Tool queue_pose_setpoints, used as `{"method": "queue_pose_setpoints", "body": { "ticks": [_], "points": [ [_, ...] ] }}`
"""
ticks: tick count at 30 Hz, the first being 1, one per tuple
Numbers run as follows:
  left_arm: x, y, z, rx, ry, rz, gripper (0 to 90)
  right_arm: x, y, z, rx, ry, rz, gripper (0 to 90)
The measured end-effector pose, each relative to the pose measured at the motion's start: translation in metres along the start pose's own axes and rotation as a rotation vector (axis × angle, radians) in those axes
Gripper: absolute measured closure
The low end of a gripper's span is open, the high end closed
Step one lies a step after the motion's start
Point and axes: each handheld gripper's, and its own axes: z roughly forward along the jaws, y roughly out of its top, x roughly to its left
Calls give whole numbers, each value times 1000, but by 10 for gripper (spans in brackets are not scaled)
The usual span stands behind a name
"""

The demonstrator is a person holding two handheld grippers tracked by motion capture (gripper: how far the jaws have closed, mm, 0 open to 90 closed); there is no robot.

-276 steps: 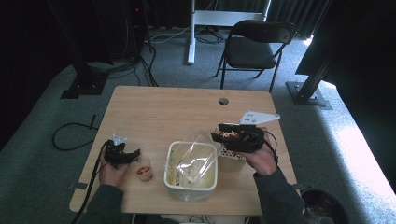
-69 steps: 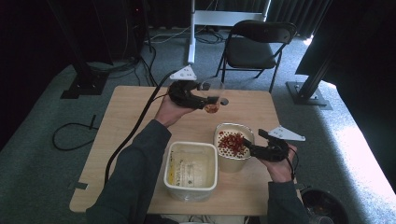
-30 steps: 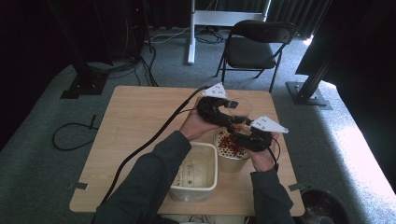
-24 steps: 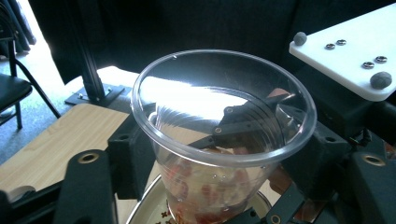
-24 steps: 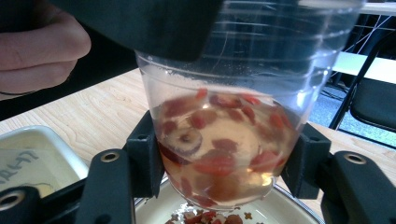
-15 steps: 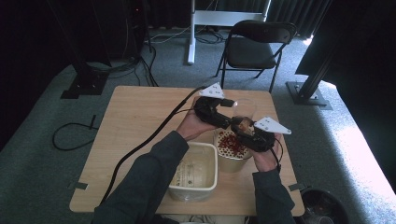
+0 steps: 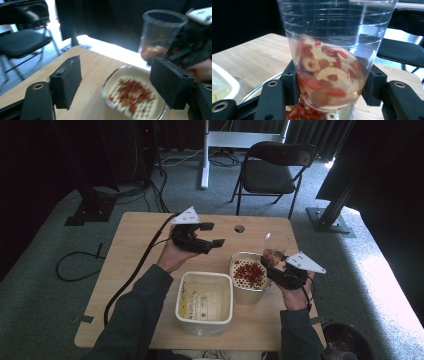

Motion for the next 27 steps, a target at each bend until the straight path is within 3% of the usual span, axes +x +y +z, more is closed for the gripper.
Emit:
{"method": "queue_pose_setpoints", "body": {
  "ticks": [2,4,9,14,22,27],
  "points": [
    [7,-10,-11,-1,42,-14,268,-3,-3,-4,5,-1,16,428],
    [13,-20,-19,-5,74,-32,273,0,-3,-4,6,3,3,428],
    [24,-50,-37,28,177,-58,277,-3,-1,-7,0,-17,3,427],
    [34,-84,-53,43,255,-114,278,-5,-2,-10,-3,-26,4,427],
    [39,-143,-65,104,355,-185,278,-13,-7,-15,-2,-39,25,426],
    [38,-176,-70,127,388,-234,278,-18,-11,-18,2,-51,41,426]
  ]
}}
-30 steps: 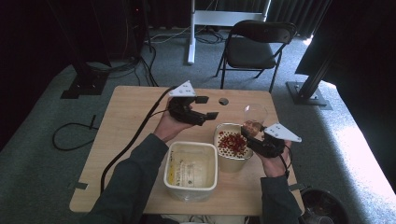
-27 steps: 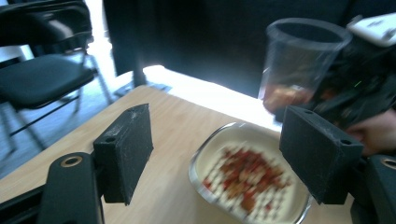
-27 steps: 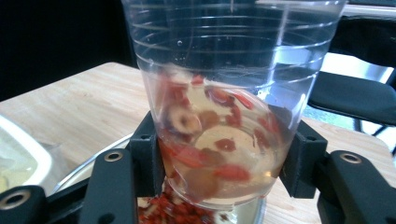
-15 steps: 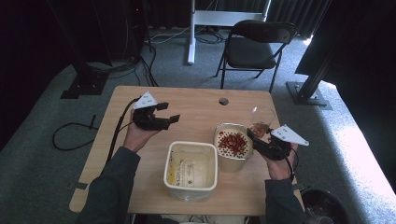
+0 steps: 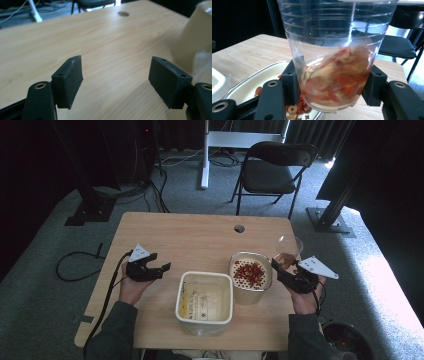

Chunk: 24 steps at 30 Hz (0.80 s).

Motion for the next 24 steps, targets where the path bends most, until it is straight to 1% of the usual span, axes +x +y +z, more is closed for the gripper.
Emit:
{"method": "queue_pose_setpoints", "body": {
  "ticks": [2,4,5,6,7,11,12,14,16,18,21,24],
  "points": [
    [2,-12,1,22,17,-15,278,0,0,0,-3,-3,-4,426],
    [5,-24,1,34,25,-28,279,-2,-2,-1,-4,-15,-4,427],
    [5,-29,1,41,35,-27,278,-4,-3,-2,-3,-14,5,427],
    [7,-34,1,45,42,-34,278,-4,-4,-2,-2,-10,11,426],
    [8,-39,2,49,45,-46,279,-4,-5,0,2,-11,6,426],
    [13,-56,2,70,62,-74,279,-6,-7,-2,0,-26,2,426],
    [14,-59,2,75,66,-79,279,-7,-9,-3,3,-25,10,426],
    [17,-62,3,89,74,-83,279,-7,-10,-1,10,-24,12,426],
    [18,-63,4,92,83,-80,279,-7,-10,-1,7,-20,4,426],
    [18,-64,4,92,86,-81,280,-10,-11,-3,14,-38,-10,426],
    [20,-66,8,104,94,-78,280,-16,-14,-5,34,-55,-16,426],
    [21,-68,11,120,100,-72,280,-21,-14,-7,46,-72,-47,427]
  ]
}}
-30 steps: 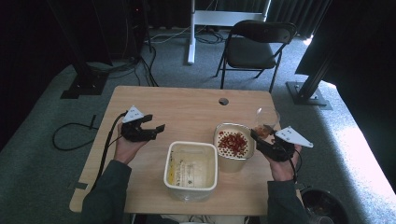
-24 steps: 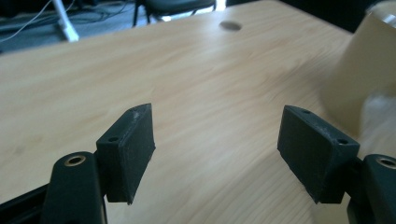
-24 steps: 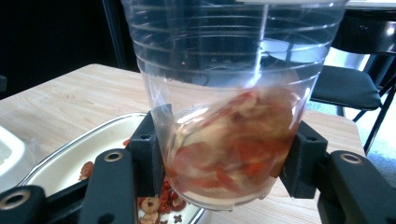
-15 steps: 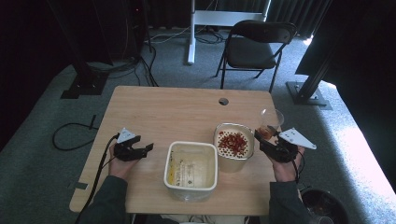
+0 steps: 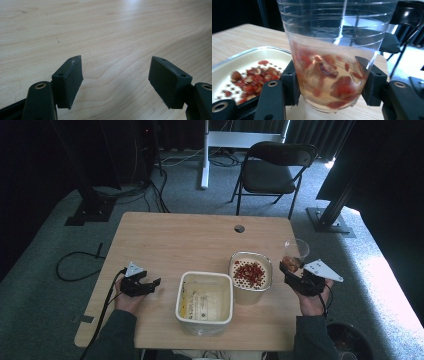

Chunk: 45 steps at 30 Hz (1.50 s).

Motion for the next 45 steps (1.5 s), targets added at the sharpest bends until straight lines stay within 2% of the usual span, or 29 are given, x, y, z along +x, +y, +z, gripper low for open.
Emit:
{"method": "queue_pose_setpoints", "body": {
  "ticks": [5,9,11,15,18,22,25,29,33,45],
  "points": [
    [0,0,1,0,5,3,280,-6,-1,-2,31,-39,-62,427],
    [-1,-1,2,7,4,11,281,-11,-1,-6,36,-58,-87,427],
    [-1,-1,2,9,5,14,281,-13,-2,-7,32,-58,-81,427],
    [-2,-1,3,13,6,14,281,-10,-3,-7,30,-58,-99,427],
    [-2,-1,3,16,6,20,281,-14,-7,-10,29,-71,-83,427],
    [-2,-1,3,19,9,19,281,-11,-10,-10,28,-72,-86,427],
    [-2,-1,3,19,7,17,281,-11,-12,-9,29,-63,-65,427],
    [-3,-1,3,19,10,22,282,-6,-10,-3,24,-51,-81,427],
    [-1,-1,3,16,6,11,282,-7,-11,-2,42,-65,-93,427],
    [-1,-1,4,16,8,10,284,-8,-6,-1,101,-124,-206,427]
  ]
}}
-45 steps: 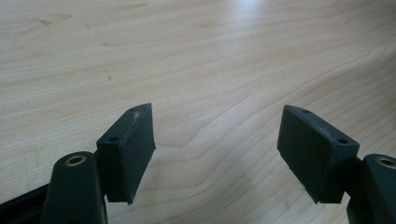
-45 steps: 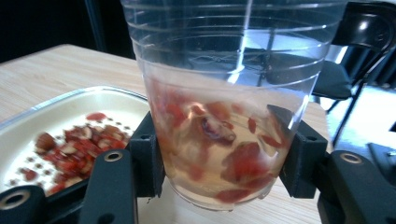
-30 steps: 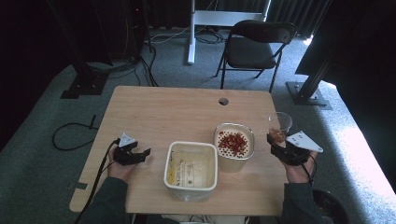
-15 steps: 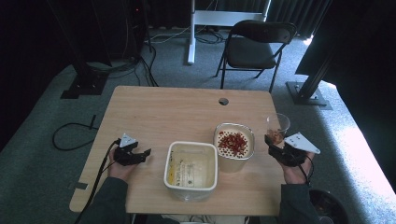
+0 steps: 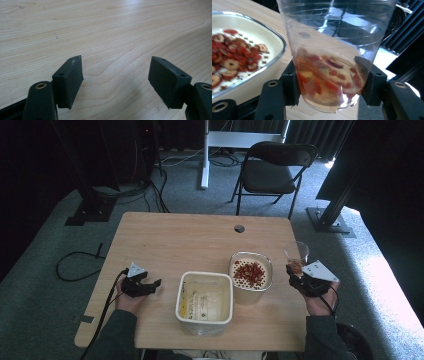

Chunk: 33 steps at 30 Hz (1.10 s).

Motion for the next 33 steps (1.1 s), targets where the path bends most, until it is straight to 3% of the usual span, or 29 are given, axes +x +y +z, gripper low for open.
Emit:
{"method": "queue_pose_setpoints", "body": {
  "ticks": [12,21,33],
  "points": [
    [0,0,0,2,4,2,284,-3,2,-1,54,-47,-117,428],
    [1,1,1,4,5,-1,285,2,6,3,68,-48,-181,428],
    [1,1,1,3,6,-2,284,13,15,9,95,-53,-302,427]
  ]
}}
